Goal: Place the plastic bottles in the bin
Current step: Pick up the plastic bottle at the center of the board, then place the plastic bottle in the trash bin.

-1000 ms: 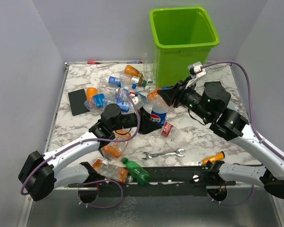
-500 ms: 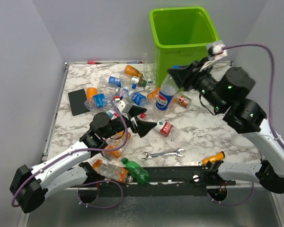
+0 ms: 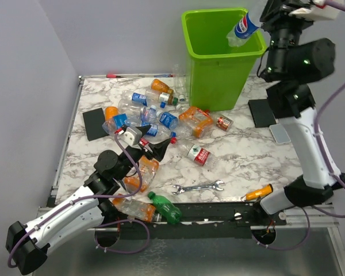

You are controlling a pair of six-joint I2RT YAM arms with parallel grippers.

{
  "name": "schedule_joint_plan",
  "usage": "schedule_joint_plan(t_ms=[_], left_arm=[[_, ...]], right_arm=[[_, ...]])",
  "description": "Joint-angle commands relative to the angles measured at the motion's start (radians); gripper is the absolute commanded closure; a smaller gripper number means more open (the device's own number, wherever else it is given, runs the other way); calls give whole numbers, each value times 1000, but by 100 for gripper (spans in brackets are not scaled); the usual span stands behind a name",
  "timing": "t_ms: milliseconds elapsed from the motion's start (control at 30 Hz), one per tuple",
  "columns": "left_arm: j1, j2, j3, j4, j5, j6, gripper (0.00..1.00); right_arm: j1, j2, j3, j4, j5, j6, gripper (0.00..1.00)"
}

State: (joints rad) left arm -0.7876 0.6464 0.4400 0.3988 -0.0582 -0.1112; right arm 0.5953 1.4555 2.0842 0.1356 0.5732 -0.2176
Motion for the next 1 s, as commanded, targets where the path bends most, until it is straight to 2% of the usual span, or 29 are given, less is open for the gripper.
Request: schedule_joint_plan(t_ms=[0, 67, 133, 233, 367, 500, 533, 567, 633, 700, 800, 967], left_arm=[[-2, -16, -10, -8, -117, 46, 1], [-2, -14, -9, -5, -127, 44, 1], [-2, -11, -9, -3, -139, 39, 1], [-1, -10, -9, -3, -156, 39, 1], [-2, -1, -8, 4, -219, 38, 1], [-2, 9, -10, 12, -342, 2, 1], [-2, 10, -13, 15, -356, 2, 1], [-2, 10, -16, 19, -364, 1, 1], [-2, 14, -19, 26, -367, 3, 1], [-2, 21, -18, 26, -362, 4, 1], [-2, 33, -15, 26, -367, 7, 1], [-2, 53, -14, 27, -413, 3, 1]], right_arm=[[-160, 133, 22, 140, -13, 109, 100], [-223, 222, 104, 84, -34, 187, 100], [-265, 267, 85, 120, -45, 238, 100], [-278, 320, 35, 166, -30, 257, 100], [-284, 377, 32, 102, -65, 310, 100], [-286, 395, 5, 45, -92, 340, 99], [-285, 390, -6, 32, -102, 348, 93], [-287, 384, -20, 24, -115, 352, 83], [-285, 370, -38, 8, -135, 362, 55], [-286, 354, -45, -12, -149, 374, 35], [-285, 324, -47, -37, -173, 389, 26], [-284, 248, -9, -161, -213, 450, 24]])
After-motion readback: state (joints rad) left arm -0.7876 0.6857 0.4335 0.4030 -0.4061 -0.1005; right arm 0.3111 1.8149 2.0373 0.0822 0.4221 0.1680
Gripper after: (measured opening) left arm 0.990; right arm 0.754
